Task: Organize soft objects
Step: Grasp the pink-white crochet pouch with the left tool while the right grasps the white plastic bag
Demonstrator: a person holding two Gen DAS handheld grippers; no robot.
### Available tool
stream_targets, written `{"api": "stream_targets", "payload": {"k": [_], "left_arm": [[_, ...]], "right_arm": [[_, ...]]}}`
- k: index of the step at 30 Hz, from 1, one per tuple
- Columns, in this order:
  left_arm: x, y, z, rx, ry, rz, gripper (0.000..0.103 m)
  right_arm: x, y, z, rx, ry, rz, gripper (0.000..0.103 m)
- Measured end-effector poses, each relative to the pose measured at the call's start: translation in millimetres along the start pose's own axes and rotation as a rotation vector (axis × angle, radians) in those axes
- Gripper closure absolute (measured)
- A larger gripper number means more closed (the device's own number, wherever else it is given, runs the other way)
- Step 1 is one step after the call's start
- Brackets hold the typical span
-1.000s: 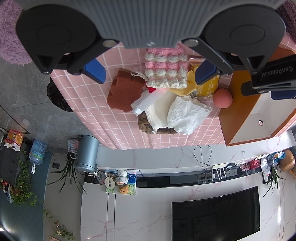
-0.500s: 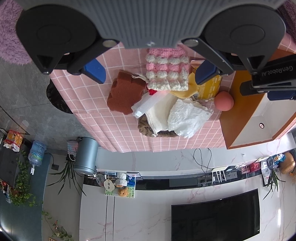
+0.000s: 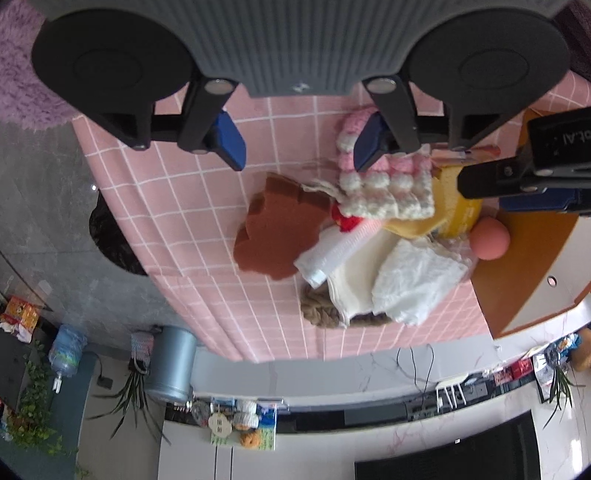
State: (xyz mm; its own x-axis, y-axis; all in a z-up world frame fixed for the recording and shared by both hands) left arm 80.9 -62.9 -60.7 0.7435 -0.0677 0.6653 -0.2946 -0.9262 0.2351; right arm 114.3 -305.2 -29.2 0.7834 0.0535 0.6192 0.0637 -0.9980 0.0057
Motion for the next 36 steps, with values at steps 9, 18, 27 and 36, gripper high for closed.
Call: {"api": "stream_targets", "payload": {"k": [9, 18, 27, 36], "left_arm": [[-1, -7, 57, 0.014, -0.099, -0.070, 0.032], [-6, -10, 80, -0.011, -0.143, -0.095, 0.030], [-3, 1, 63, 0.000, -0.099, -0.056, 0.069], [15, -7, 23, 0.005, 0.001, -0.086, 0.074]], "right_arm": [[-3, 4, 42, 0.076, -0.082, -0.011, 0.069], [-3, -2, 68, 0.145, -0.125, -0.008, 0.081], [-1, 0, 69, 0.126, -0.120, 0.016, 0.079], [10, 2, 45, 0.137, -0.053, 0.035, 0.060]]}}
Point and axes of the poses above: each gripper's, at about its wrist camera, not at the fingertips, and z roughly the way its jaws point, y to its right, x to its top, the point moved 4 cm from there along z, roughly the way its jaws point, and after that the axes turned 3 degrees about -z, right-handed, at the moved point
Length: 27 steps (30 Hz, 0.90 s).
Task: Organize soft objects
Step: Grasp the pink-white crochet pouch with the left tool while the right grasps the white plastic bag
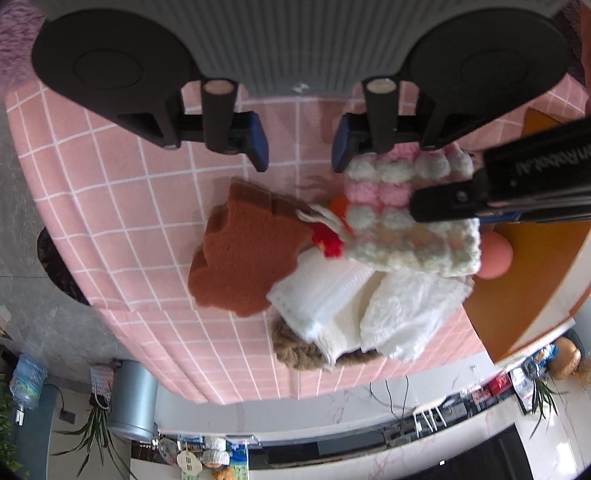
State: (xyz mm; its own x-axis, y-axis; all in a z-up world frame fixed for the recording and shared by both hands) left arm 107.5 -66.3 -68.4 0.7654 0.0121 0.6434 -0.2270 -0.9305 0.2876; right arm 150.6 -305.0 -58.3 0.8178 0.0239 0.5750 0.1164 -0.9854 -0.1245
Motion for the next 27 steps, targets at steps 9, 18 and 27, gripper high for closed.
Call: {"api": "stream_targets", "payload": {"k": [9, 18, 27], "left_arm": [[42, -12, -9, 0.091, 0.113, -0.007, 0.074], [45, -33, 3, 0.133, 0.112, -0.033, 0.074], [44, -39, -6, 0.130, 0.120, -0.055, 0.074]], "right_arm": [[42, 17, 8, -0.069, 0.040, 0.039, 0.035], [69, -1, 42, 0.060, 0.052, 0.102, 0.037], [67, -10, 29, 0.093, 0.111, 0.055, 0.103]]}}
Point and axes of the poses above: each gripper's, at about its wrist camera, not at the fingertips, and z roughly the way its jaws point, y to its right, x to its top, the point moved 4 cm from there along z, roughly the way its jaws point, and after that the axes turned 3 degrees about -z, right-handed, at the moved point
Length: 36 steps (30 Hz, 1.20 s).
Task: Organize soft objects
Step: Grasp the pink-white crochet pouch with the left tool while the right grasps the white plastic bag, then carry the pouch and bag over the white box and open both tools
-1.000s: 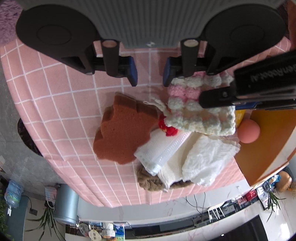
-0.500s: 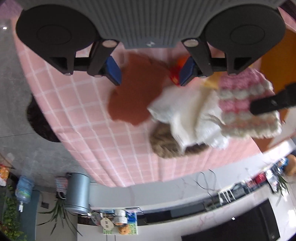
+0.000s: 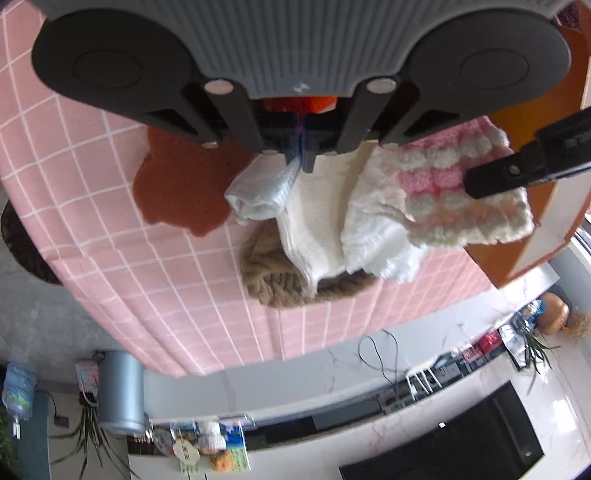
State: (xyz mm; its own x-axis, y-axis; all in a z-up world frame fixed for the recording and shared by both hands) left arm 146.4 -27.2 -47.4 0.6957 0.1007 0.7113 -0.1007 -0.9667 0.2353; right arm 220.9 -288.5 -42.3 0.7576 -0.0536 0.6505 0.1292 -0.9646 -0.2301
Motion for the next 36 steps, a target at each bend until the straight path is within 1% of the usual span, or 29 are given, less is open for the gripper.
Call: {"api": "stream_targets", "payload": {"k": [2, 5, 11, 13, 18, 22, 25, 29, 32, 34, 36], "left_arm": [[1, -1, -7, -0.003, 0.012, -0.006, 0.074], [5, -2, -23, -0.012, 0.040, -0.018, 0.074], [12, -6, -56, -0.026, 0.110, -0.039, 0.074], [15, -9, -67, -0.026, 0.133, -0.045, 0.074], [21, -19, -95, -0.010, 0.190, -0.053, 0.074], [23, -32, -117, 0.034, 0.223, -0.049, 0.073], [23, -50, -124, 0.074, 0.219, -0.067, 0.073], [23, -71, -124, 0.122, 0.186, -0.068, 0.073], [21, -89, -121, 0.150, 0.135, -0.054, 0.073], [17, -102, -113, 0.165, 0.086, -0.055, 0.073], [11, -115, -107, 0.189, 0.050, -0.063, 0.073]], "right_arm": [[4, -3, -17, 0.001, 0.044, -0.016, 0.103], [9, -8, -40, 0.027, 0.082, -0.023, 0.103], [23, -21, -85, 0.032, 0.169, -0.058, 0.103], [28, -29, -99, 0.046, 0.192, -0.063, 0.103], [33, -57, -132, 0.085, 0.250, -0.107, 0.103], [34, -94, -155, 0.154, 0.288, -0.159, 0.103], [33, -123, -161, 0.217, 0.282, -0.182, 0.103], [26, -167, -157, 0.293, 0.241, -0.244, 0.103], [22, -195, -143, 0.348, 0.169, -0.279, 0.103], [18, -211, -130, 0.364, 0.122, -0.313, 0.103], [12, -226, -113, 0.370, 0.056, -0.339, 0.103]]}}
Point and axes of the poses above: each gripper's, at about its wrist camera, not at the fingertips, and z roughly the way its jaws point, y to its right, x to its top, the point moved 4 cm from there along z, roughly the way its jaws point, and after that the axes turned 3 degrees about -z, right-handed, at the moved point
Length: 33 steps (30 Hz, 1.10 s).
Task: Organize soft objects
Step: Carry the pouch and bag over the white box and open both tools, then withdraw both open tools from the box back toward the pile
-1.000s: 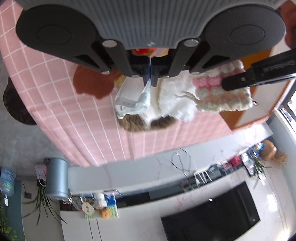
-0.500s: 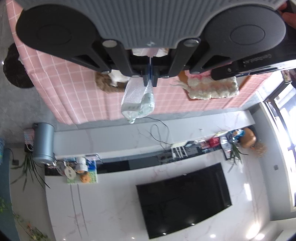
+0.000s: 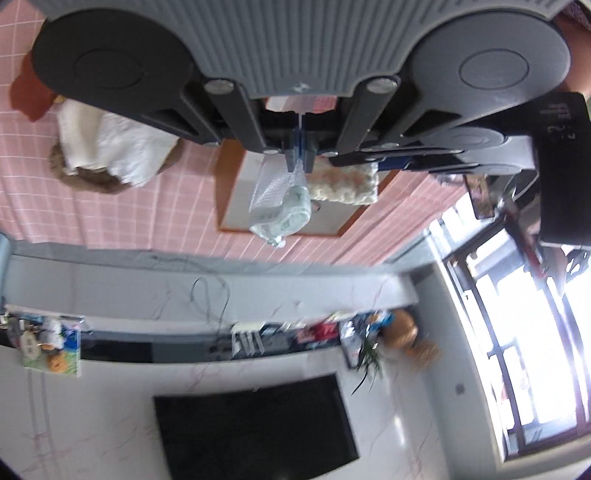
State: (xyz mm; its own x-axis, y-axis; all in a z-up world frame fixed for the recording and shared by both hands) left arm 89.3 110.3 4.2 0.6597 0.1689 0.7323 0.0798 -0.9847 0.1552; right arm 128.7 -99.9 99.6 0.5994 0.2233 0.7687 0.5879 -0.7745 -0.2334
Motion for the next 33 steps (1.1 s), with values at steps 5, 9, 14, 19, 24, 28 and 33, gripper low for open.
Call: {"api": "stream_targets", "payload": {"k": [5, 9, 14, 19, 24, 28, 33], "left_arm": [[-15, -20, 23, 0.046, -0.105, 0.015, 0.073], [-26, -29, 40, 0.063, -0.186, 0.052, 0.073], [-33, -38, 57, 0.058, -0.258, 0.066, 0.072], [-40, -43, 70, 0.064, -0.312, 0.092, 0.070], [-40, -46, 80, 0.089, -0.343, 0.102, 0.066], [-37, -50, 82, 0.124, -0.340, 0.099, 0.045], [-29, -48, 78, 0.130, -0.304, 0.099, 0.028]], "right_arm": [[-17, -8, 57, -0.005, -0.164, -0.049, 0.103], [-34, -11, 96, -0.005, -0.301, -0.118, 0.103], [-44, -9, 124, -0.028, -0.410, -0.207, 0.103], [-49, -11, 136, -0.064, -0.460, -0.318, 0.103], [-47, -14, 135, -0.089, -0.446, -0.398, 0.095], [-42, -15, 127, -0.120, -0.398, -0.455, 0.069], [-36, -14, 118, -0.119, -0.364, -0.450, 0.059]]}}
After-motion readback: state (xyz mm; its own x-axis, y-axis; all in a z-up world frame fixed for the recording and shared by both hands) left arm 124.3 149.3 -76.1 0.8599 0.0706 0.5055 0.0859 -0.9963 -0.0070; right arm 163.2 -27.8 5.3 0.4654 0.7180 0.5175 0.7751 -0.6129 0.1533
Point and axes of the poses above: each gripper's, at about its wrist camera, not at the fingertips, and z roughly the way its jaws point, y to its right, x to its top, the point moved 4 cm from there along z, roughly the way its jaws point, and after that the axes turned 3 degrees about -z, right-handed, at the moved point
